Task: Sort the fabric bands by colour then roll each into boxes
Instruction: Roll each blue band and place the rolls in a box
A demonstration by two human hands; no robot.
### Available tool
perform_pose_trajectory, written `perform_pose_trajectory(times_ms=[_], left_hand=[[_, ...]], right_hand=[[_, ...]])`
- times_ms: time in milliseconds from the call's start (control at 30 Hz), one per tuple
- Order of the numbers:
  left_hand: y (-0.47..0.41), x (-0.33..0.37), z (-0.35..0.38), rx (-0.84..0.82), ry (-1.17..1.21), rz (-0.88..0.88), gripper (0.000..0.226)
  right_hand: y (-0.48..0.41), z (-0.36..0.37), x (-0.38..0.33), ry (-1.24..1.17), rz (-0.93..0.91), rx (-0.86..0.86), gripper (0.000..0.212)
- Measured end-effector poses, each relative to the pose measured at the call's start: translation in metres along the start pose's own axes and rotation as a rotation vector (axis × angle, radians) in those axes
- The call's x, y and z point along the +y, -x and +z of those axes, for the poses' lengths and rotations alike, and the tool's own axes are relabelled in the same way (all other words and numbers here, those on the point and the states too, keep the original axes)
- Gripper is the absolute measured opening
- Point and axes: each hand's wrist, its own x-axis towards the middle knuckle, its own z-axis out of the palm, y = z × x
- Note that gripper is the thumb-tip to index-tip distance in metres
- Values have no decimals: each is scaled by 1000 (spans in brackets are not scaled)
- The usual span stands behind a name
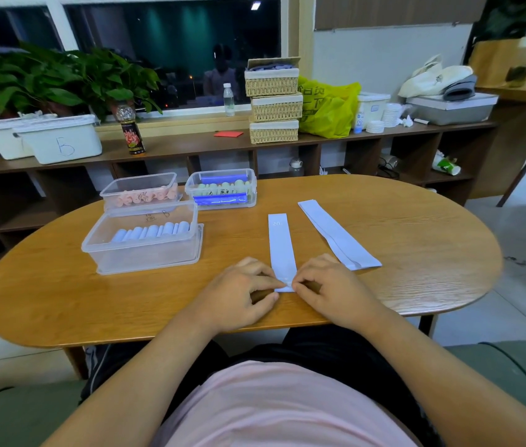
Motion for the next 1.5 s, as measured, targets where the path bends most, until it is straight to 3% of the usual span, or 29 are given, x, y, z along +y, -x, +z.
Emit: perform_pose_trajectory(times_ms=[267, 533, 800, 933, 1233, 1367, 1500], left_hand=[[0, -1, 2, -22, -84, -12, 42], [-2, 0, 3, 1, -70, -49, 51], [-6, -1, 4, 3, -83, -62, 43], [-12, -4, 5, -26, -101, -94, 49], [-25, -8, 6, -70, -150, -140, 67], [-25, -10, 7, 31, -104, -154, 56], [-28, -11, 8, 9, -128, -122, 47]], right_hand=[[4, 3, -3, 98, -102, 9, 19], [-3, 2, 2, 137, -16, -19, 28], [-15, 5, 5, 224, 43, -80, 38], [-11, 2, 0, 150, 29, -15, 35], [-22, 3, 6, 180, 26, -73, 37], [-34, 3, 12, 170, 74, -97, 40], [-44, 7, 17, 172, 93, -111, 41]])
